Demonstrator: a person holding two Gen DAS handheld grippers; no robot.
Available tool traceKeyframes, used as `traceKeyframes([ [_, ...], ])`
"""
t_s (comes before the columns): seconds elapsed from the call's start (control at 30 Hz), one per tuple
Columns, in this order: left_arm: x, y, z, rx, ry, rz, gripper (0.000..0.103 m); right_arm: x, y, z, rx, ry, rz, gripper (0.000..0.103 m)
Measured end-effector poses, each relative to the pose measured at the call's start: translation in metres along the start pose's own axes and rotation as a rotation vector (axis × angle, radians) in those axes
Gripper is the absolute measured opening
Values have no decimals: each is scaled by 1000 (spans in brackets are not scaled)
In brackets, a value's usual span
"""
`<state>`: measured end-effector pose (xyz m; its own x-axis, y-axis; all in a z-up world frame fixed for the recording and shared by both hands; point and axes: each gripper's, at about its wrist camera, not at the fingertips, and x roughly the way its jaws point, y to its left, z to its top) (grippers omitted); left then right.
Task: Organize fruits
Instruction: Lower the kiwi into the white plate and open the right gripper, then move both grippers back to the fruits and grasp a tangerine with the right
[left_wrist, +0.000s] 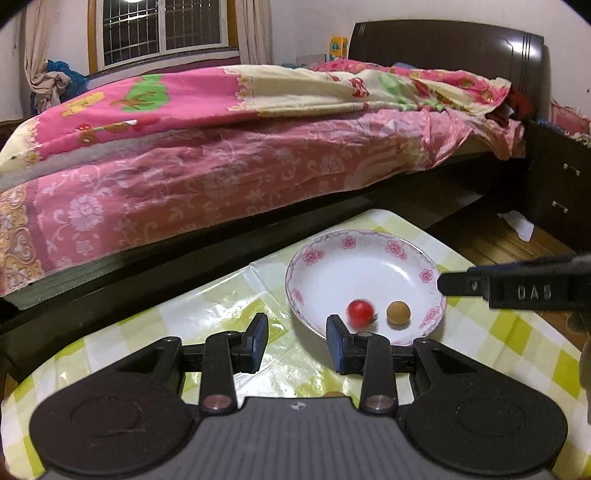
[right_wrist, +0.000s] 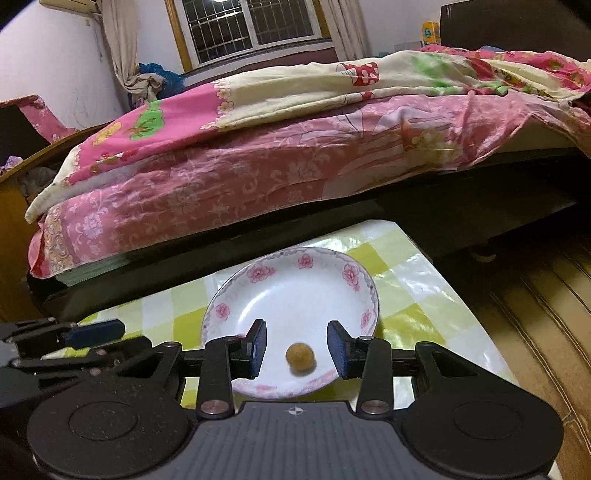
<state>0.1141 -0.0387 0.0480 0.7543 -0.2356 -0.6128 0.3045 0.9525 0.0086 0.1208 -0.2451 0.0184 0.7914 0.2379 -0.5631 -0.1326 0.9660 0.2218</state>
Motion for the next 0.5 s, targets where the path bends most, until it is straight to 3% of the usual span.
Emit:
traceKeyframes([
  [0.17,-19,8,-9,-26,-8,-1,43,-12,16,-14,-16,17,6,35],
  [0.27,-32,17,-17,-34,-11,11,51,-18,26,-23,-36,32,6,35],
  [0.5,-47,35,-49,-29,53,39,52,-26,42,-47,-103,100,4,36],
])
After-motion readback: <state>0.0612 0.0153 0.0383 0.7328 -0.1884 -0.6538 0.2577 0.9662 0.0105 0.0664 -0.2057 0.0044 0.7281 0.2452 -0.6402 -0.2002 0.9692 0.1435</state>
